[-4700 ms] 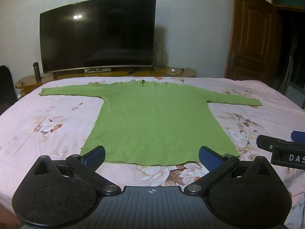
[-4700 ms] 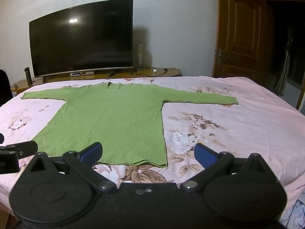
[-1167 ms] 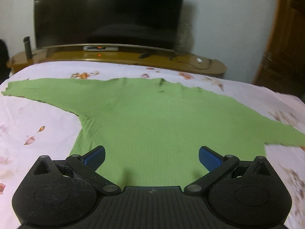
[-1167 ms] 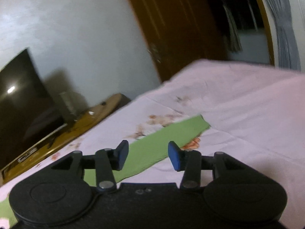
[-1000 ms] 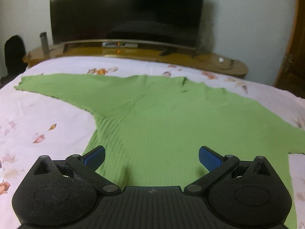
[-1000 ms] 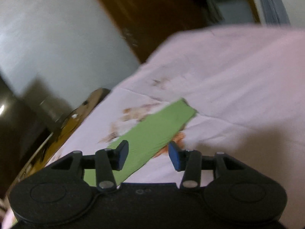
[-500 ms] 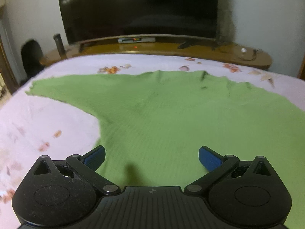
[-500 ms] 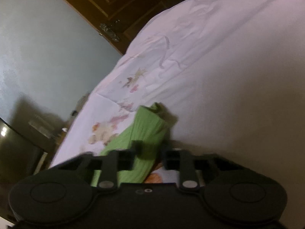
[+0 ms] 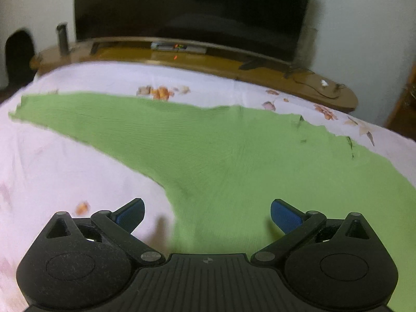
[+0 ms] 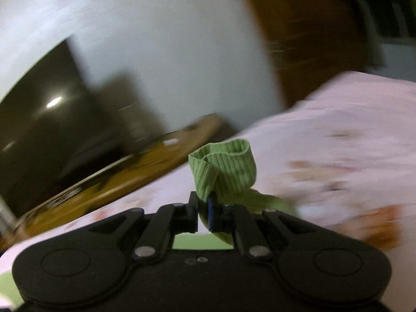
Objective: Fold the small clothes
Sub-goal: 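Lift the sleeve with the right tool and fold it across the sweater body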
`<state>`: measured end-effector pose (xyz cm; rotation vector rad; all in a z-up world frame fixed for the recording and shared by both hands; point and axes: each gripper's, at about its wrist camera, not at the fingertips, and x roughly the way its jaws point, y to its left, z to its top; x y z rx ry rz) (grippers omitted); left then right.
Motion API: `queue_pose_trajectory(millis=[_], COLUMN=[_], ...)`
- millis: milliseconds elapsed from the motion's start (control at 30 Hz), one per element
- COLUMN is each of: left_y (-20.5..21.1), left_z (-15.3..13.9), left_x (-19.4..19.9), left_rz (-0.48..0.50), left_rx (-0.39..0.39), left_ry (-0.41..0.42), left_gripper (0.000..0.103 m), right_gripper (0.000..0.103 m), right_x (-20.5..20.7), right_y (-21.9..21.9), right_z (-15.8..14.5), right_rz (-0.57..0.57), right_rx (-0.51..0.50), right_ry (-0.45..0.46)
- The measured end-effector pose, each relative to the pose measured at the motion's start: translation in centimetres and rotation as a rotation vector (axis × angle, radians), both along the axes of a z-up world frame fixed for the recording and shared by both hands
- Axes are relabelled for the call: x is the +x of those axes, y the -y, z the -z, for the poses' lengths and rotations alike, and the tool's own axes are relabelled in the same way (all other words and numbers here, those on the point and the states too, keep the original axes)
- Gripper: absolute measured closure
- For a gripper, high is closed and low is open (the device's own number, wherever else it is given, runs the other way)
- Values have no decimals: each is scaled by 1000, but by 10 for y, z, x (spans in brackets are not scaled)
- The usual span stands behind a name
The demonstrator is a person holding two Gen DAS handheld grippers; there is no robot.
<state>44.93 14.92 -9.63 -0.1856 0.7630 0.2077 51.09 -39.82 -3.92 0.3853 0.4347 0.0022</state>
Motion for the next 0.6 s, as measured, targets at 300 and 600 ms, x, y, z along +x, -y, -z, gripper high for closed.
queue_pose_trajectory(millis=[300, 600], left_y=[-53, -24], left_z=[7, 7], left_x=[-4, 23], left_rz=[27, 136], left_rx=[-34, -327], left_ry=[-12, 72], left_gripper=[0, 0], right_gripper=[95, 68], right_x=[30, -19], right_y=[-237, -273], right_z=[39, 67], right_rz=[-407, -522], right_rx=[-16, -102], right_ry=[-123, -149])
